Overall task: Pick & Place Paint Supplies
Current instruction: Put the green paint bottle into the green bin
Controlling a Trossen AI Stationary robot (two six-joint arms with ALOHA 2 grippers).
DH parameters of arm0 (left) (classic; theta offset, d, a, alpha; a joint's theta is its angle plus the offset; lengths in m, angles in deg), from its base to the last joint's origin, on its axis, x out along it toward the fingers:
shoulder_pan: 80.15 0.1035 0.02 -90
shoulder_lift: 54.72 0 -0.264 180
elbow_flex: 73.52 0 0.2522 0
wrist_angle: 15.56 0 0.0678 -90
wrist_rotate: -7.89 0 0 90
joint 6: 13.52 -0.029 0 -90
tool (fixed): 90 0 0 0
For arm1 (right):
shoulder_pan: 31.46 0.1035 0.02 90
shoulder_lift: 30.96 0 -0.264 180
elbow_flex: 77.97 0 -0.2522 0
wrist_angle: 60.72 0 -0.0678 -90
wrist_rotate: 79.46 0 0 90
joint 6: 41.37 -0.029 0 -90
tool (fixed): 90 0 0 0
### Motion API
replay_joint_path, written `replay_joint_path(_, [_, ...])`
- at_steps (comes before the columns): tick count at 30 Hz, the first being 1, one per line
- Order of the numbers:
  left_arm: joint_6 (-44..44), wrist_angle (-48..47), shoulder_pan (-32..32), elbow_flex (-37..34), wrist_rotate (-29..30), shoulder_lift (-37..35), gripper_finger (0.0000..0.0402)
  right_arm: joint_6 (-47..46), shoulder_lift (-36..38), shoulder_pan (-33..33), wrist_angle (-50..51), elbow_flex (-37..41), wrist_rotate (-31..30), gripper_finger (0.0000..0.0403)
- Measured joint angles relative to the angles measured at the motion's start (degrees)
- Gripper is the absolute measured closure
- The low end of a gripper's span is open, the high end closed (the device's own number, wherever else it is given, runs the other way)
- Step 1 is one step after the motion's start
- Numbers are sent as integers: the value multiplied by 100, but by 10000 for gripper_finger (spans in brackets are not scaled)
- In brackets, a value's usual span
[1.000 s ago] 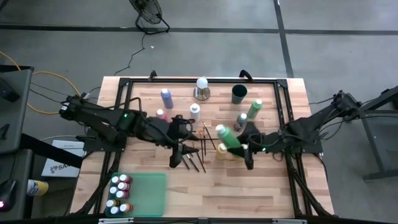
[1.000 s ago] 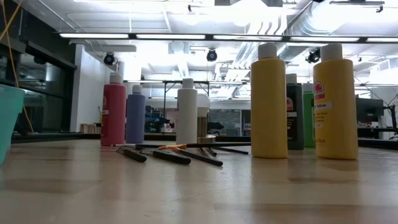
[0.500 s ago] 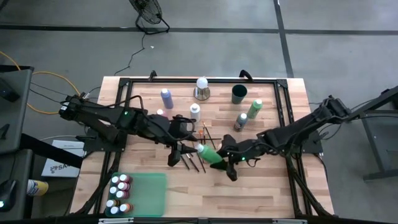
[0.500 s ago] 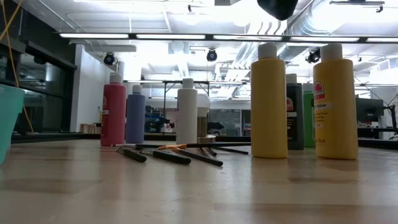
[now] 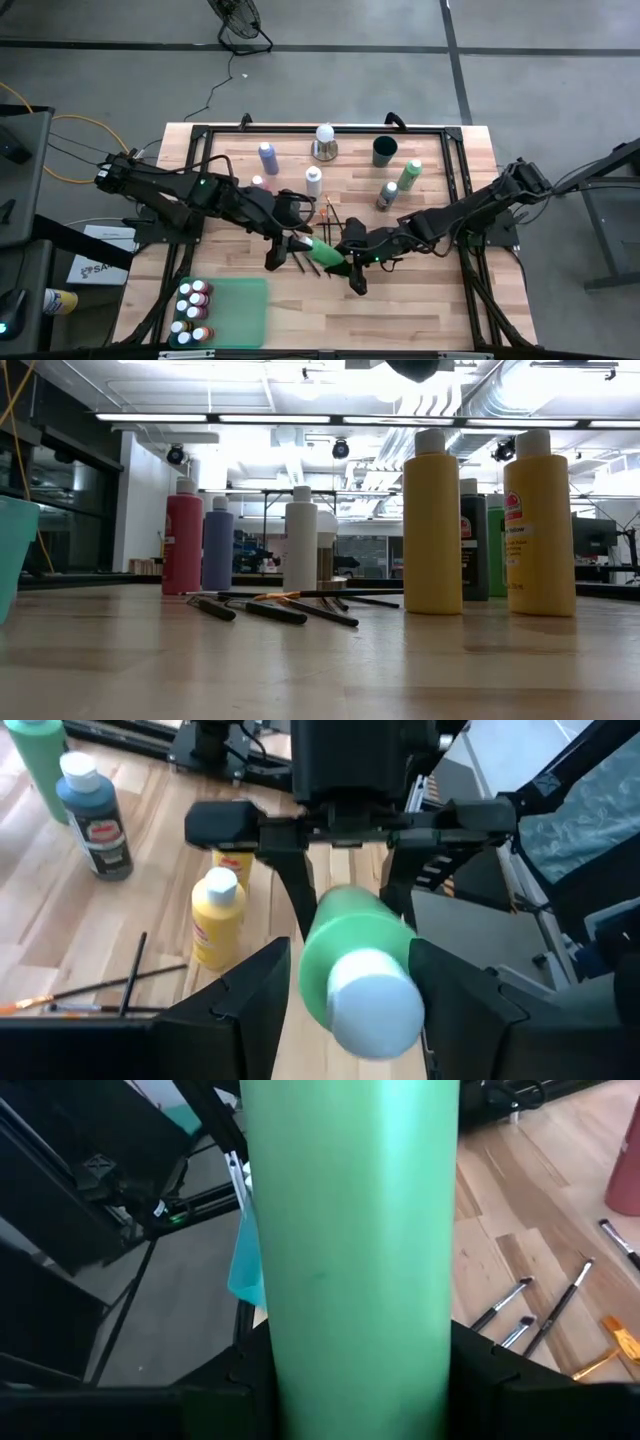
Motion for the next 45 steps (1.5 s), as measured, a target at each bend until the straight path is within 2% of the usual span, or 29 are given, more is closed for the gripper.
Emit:
replay_joint_path(12, [125, -174, 0, -2, -251, 4, 205, -17, 0, 0, 16, -4, -128, 231])
replay_joint_path(15, [125, -170, 0, -2, -251, 4, 223, -28, 0, 0, 27, -3, -138, 231])
replay_joint_path(20, [78, -174, 0, -2, -251, 4, 289, -33, 0, 0, 29, -4, -142, 231])
replay_joint_path(27, [-24, -185, 2, -2, -367, 7, 289, -35, 0, 0, 34, -4, -153, 226])
replay_joint_path(33, [-53, -189, 2, -2, -420, 7, 289, -33, 4, 10, 17, -4, -93, 179])
replay_joint_path(39, [-40, -449, -7, -11, -488, 13, 289, -212, 109, 7, 74, -13, 373, 119])
replay_joint_path(45, [263, -1157, -366, -12, -424, -85, 289, -479, 443, 13, 469, -11, 480, 93])
